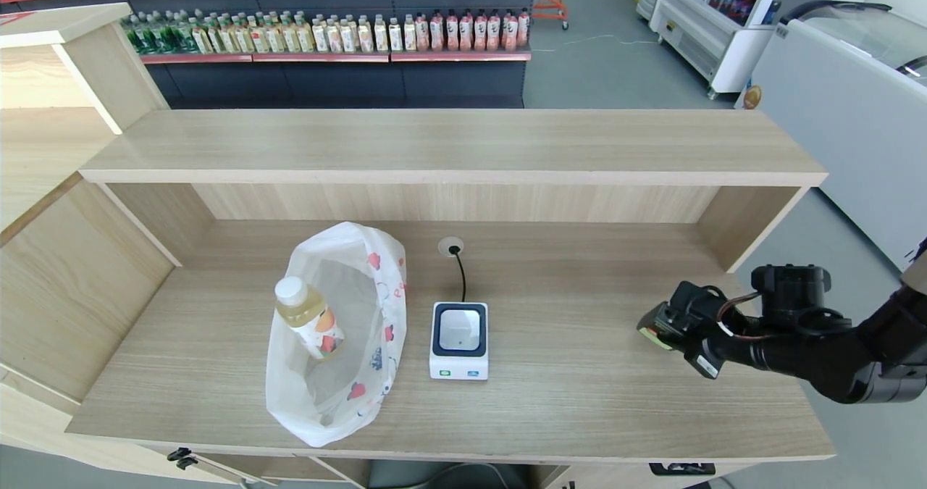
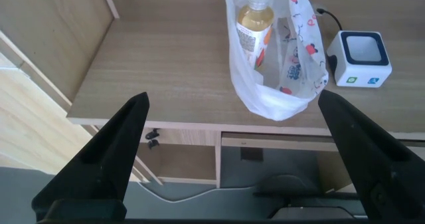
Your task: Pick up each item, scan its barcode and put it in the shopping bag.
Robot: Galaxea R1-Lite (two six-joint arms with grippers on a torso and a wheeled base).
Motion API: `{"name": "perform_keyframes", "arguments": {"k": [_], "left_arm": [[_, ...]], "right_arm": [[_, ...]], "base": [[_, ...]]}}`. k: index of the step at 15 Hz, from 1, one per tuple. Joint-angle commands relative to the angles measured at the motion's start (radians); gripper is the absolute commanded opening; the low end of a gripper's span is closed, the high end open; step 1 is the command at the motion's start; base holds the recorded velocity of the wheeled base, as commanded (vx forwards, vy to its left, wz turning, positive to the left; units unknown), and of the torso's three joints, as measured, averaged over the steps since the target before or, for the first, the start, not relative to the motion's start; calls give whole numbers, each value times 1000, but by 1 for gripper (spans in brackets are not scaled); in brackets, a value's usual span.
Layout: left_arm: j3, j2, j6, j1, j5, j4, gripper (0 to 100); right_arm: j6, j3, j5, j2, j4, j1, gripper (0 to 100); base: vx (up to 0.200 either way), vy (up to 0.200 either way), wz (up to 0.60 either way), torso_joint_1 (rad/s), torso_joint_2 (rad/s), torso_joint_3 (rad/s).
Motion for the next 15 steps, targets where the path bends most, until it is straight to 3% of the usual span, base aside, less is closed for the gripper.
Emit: {"name": "perform_keyframes", "arguments": {"k": [1, 3, 4, 7, 9, 11, 13, 14, 15], "left_arm": [[0, 0, 0, 0, 0, 0, 100], [0, 0, 0, 0, 0, 0, 100], [0, 0, 0, 0, 0, 0, 100], [0, 0, 0, 0, 0, 0, 100], [0, 0, 0, 2, 0, 0, 100], [0, 0, 0, 0, 0, 0, 100], [0, 0, 0, 0, 0, 0, 100], [0, 0, 0, 0, 0, 0, 100], [0, 0, 0, 0, 0, 0, 100]], "right_arm": [[0, 127, 2, -44, -177, -31, 0], [-5, 343, 10, -92, -393, -85, 0], [-56, 355, 80, -130, -408, -123, 0], [-405, 347, 476, -204, -393, -237, 0], [-625, 343, 677, -224, -309, -275, 0], [-1028, 328, 896, -250, -148, -270, 0], [-1281, 334, 981, -302, -3, -244, 0], [-1373, 329, 987, -314, 52, -235, 0], [-1548, 328, 985, -327, 159, -181, 0]], "base": [[0, 0, 0, 0, 0, 0], [0, 0, 0, 0, 0, 0], [0, 0, 0, 0, 0, 0], [0, 0, 0, 0, 0, 0], [0, 0, 0, 0, 0, 0], [0, 0, 0, 0, 0, 0], [0, 0, 0, 0, 0, 0], [0, 0, 0, 0, 0, 0], [0, 0, 0, 0, 0, 0]]}}
